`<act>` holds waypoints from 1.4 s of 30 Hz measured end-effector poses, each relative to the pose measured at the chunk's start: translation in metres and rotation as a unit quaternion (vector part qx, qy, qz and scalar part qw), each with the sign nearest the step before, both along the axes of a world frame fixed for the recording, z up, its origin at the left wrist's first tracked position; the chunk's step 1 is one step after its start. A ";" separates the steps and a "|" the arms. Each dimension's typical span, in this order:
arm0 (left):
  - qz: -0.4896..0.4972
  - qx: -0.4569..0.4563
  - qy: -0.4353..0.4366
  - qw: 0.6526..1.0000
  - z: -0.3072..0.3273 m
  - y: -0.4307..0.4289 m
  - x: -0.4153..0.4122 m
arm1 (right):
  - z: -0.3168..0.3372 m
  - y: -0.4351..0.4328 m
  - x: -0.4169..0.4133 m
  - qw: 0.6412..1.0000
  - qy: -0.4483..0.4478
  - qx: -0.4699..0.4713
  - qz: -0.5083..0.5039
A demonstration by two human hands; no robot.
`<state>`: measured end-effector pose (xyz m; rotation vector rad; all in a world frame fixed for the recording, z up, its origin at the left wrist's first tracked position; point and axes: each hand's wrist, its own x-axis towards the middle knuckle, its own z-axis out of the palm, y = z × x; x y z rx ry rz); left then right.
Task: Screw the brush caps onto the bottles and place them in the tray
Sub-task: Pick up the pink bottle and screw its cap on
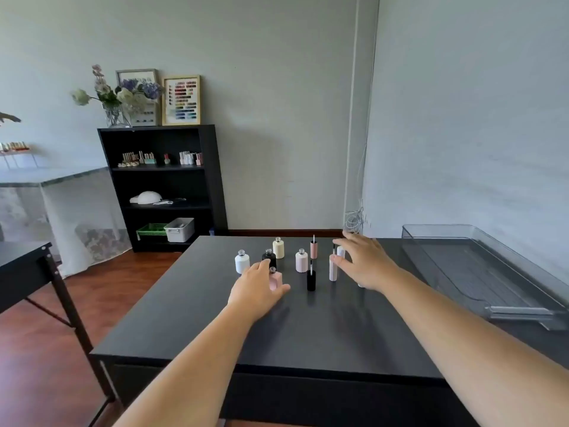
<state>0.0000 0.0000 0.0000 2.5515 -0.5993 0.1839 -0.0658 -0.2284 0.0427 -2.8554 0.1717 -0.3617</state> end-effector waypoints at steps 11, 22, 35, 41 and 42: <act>0.058 -0.140 0.041 0.988 -0.013 -0.004 0.005 | 0.023 -0.003 0.026 1.000 -0.006 0.009 -0.005; 0.025 -0.202 0.038 0.978 -0.025 0.000 0.012 | 0.043 0.005 0.097 0.994 0.102 0.001 -0.025; 0.011 -0.222 0.042 0.974 -0.032 0.000 0.019 | 0.031 0.014 0.144 0.982 0.183 -0.037 -0.014; 0.011 -0.226 0.048 0.973 -0.031 0.000 0.020 | 0.037 0.015 0.141 0.987 0.159 0.009 -0.002; 0.011 -0.226 0.049 0.973 -0.030 0.000 0.019 | 0.039 0.014 0.139 0.989 0.144 0.019 -0.003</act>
